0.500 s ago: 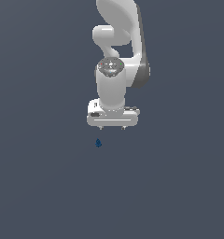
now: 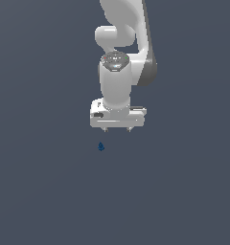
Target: Pick up the object and move it to a goal position.
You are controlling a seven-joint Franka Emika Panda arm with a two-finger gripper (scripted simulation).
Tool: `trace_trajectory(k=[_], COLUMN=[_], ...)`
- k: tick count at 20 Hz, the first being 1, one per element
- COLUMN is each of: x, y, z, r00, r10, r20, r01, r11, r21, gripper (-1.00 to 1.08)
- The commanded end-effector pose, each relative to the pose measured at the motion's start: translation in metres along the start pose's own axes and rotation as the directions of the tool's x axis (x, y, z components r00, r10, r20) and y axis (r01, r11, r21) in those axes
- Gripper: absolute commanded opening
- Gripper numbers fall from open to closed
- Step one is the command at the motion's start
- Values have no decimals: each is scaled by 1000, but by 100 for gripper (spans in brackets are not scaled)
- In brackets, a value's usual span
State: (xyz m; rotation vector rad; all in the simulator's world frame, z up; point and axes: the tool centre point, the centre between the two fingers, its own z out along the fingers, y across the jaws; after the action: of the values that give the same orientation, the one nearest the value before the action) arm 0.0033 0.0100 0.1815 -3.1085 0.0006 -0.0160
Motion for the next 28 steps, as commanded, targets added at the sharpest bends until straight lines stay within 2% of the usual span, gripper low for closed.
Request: trace_trajectory(k=[1, 9, 18, 23, 28], x=[1, 1, 1, 1, 0], y=[-2, 0, 8, 15, 23], z=[-4, 0, 10, 19, 28], r00=[1000, 1000, 983, 949, 889], r10=[-8, 27, 181, 316, 458], r20=[-2, -1, 3, 7, 9], r01=[8, -27, -181, -316, -458], r11=[1000, 1000, 983, 949, 889], r21=[2, 2, 4, 4, 2], gripper=[100, 100, 100, 100, 100])
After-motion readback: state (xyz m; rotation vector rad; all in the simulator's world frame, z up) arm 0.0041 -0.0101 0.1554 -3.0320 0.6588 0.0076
